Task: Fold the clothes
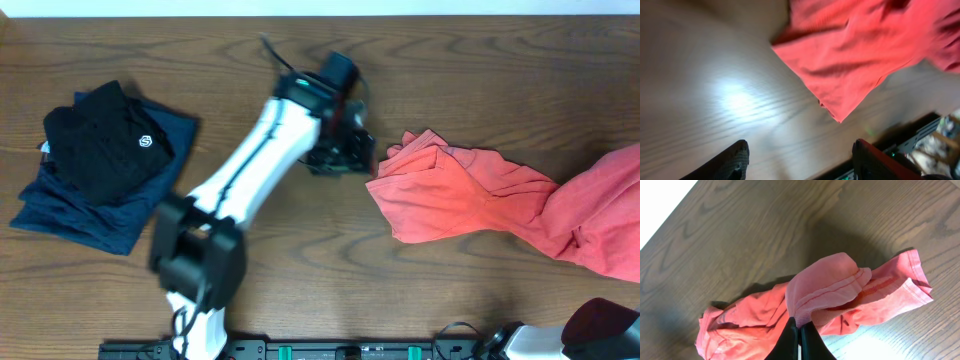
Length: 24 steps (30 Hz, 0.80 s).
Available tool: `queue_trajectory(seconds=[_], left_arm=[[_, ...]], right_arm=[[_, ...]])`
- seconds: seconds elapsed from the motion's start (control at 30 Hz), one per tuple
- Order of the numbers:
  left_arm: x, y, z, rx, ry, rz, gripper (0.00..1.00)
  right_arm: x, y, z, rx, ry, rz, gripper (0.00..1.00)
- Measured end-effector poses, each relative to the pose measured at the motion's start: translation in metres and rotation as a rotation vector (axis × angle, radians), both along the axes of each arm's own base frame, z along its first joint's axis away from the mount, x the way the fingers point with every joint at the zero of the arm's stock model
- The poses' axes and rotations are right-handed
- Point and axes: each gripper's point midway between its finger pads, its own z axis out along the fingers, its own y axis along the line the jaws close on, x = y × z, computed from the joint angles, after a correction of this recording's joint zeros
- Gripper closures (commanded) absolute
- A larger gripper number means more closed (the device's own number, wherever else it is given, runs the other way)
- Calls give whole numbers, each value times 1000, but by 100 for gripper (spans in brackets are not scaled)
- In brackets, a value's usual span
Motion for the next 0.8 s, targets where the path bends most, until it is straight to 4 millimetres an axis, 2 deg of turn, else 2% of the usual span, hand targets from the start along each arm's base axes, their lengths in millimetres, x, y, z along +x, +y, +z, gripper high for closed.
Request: queue_trajectory(seconds=[0.17,0.3,0.43,0.67,0.8], left_arm=[[-33,-32,-36,32,131,-39,31],[-50,-53,-45,27,147,-60,31],[-59,-72,-46,6,139,-56,31],[-77,-84,-68,16,166,-12,31],[-77,-85,-78,15,157,7,35]], right_arm=[[0,0,0,-2,1,2,99],[0,0,0,-2,0,2,99],[0,0,0,-2,0,2,99],[0,0,0,-2,0,2,99],[0,0,0,-2,0,2,99]])
